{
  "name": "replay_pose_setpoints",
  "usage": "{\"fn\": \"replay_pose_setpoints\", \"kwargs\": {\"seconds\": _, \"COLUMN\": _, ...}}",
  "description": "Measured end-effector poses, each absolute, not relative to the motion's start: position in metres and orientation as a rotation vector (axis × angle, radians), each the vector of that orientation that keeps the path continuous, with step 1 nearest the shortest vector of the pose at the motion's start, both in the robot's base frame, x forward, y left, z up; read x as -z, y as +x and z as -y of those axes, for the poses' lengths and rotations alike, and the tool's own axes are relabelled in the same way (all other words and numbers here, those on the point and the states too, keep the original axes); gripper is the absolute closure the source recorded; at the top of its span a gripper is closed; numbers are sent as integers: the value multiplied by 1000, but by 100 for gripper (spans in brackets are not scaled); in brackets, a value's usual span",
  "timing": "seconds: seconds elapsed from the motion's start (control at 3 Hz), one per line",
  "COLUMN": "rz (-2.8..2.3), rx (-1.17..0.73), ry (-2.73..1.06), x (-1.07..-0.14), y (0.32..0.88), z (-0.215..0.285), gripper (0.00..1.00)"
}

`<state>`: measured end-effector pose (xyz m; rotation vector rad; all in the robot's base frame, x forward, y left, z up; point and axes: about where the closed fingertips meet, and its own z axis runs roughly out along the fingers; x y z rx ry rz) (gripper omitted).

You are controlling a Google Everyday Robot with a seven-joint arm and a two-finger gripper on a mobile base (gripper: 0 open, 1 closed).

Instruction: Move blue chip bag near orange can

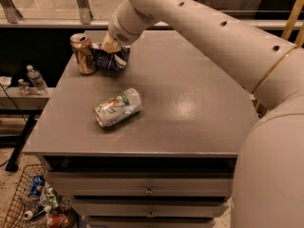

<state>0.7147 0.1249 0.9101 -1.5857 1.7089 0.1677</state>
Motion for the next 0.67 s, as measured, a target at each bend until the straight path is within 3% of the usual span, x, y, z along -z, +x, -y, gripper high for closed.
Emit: {"fn": "replay_pose_setpoints", "kwargs": {"seconds": 0.67, "rz": -1709, "rx": -172, "ry": -1592, "x": -907, "y": 714, "z": -128, "gripper": 16}}
